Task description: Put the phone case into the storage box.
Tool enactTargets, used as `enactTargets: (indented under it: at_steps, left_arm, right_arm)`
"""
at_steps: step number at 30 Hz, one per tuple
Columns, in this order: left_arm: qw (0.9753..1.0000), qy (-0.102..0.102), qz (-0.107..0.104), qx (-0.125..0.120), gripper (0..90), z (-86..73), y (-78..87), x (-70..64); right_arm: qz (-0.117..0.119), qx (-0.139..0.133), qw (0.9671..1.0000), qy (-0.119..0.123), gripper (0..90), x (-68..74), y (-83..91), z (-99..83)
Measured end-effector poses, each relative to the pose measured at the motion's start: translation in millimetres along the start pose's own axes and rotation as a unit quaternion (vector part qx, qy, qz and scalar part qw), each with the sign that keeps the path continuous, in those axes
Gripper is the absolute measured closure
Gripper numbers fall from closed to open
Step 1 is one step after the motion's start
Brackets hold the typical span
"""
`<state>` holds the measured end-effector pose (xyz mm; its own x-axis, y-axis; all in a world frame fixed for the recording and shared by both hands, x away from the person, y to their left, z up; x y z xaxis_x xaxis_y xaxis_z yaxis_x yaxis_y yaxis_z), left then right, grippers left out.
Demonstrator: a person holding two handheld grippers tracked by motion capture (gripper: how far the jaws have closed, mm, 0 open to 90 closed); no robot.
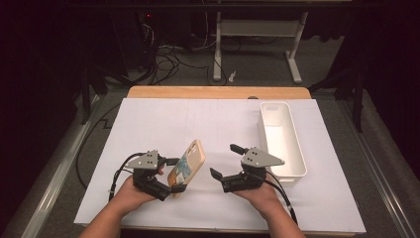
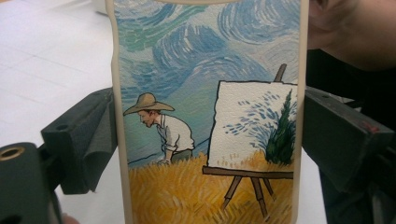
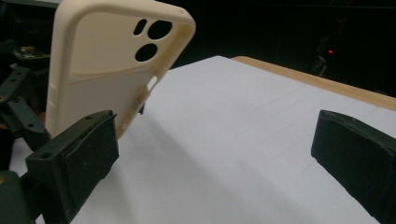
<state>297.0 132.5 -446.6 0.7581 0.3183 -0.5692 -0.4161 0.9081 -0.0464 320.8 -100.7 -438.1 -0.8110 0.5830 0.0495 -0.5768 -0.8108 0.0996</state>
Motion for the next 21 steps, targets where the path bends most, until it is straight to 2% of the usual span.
enactTargets:
  at_steps: [2,11,21]
  left_arm:
    - [1.0000,-0.003,-0.002,0.004,11.5,-1.0,0.0,-0.4]
    - [0.9999,0.001,-0.011,0.010,11.5,-1.9,1.0,-1.2]
    - [0.9995,0.004,-0.024,0.019,11.5,-3.4,2.2,-4.5]
  right_arm:
    - [0.014,0.002,0.9999,0.000,1.4,1.7,-0.3,-0.3]
    - [0.052,0.015,0.9984,-0.011,1.4,5.3,-1.4,-2.3]
    - [0.094,0.014,0.9953,-0.022,0.4,7.3,0.1,-1.1]
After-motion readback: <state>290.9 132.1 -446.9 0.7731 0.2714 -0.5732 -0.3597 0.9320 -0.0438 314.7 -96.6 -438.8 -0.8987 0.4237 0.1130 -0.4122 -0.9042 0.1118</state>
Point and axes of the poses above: each handheld gripper's, and its own axes: y roughly backward along the jaws, z roughly out of its top, x roughly to its left, the point moved 3 cm from there along -y, roughly forward along the jaws, and after that the axes turned 9 degrees about -x, right-handed, at the moved point
